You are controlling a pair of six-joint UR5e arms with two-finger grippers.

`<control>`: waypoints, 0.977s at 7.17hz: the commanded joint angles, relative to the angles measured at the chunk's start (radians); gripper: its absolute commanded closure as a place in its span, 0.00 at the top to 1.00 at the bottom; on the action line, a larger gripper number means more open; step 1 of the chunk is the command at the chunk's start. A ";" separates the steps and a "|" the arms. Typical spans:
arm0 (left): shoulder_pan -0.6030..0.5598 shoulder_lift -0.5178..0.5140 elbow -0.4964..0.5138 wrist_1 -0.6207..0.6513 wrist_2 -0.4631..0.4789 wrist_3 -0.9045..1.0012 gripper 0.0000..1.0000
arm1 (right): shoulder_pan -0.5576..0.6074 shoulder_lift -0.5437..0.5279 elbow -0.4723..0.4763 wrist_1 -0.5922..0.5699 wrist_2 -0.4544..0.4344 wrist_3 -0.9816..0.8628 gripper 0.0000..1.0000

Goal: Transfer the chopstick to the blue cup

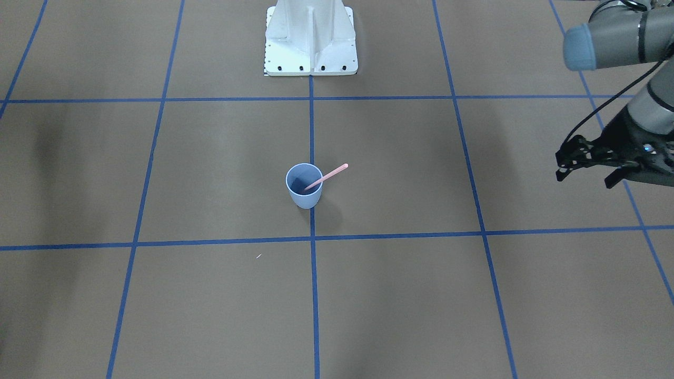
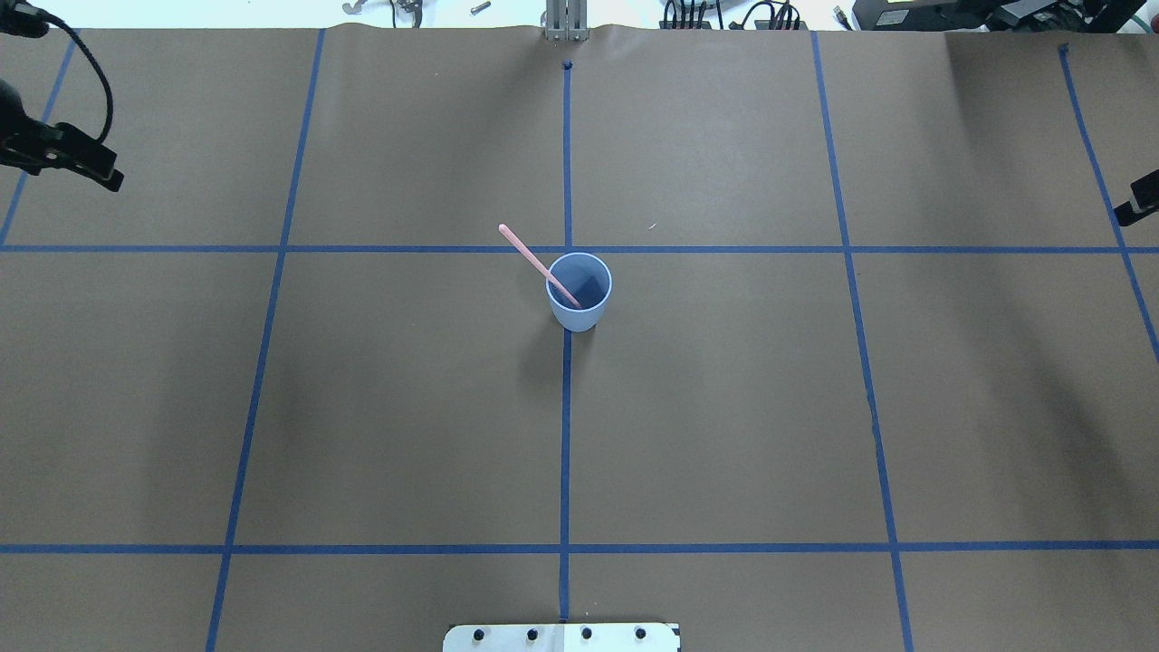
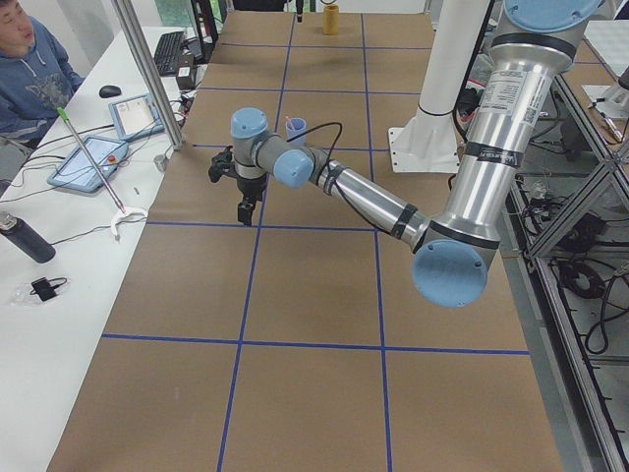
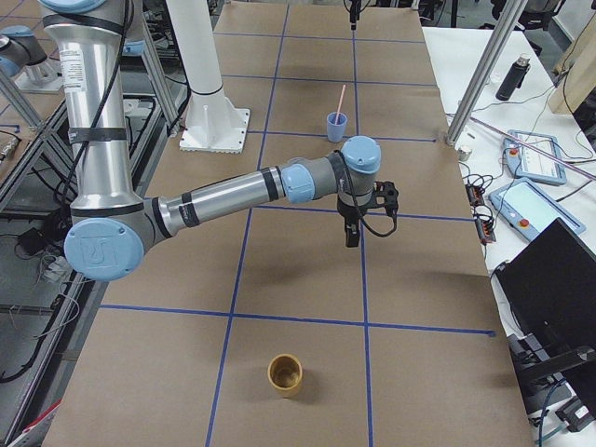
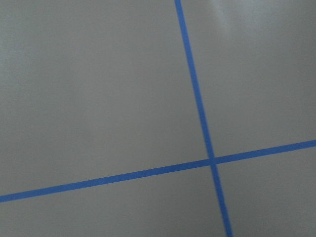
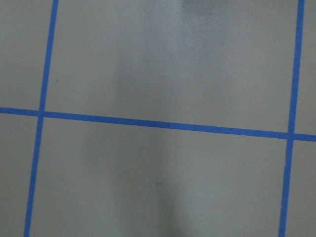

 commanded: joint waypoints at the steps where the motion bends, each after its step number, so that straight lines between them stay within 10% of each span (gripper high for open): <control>1: -0.099 0.045 0.030 -0.003 -0.041 0.086 0.98 | 0.006 -0.001 -0.007 0.000 -0.035 -0.030 1.00; 7: -0.195 0.111 0.124 -0.016 -0.107 0.331 0.98 | 0.006 -0.002 -0.027 0.000 -0.032 -0.025 1.00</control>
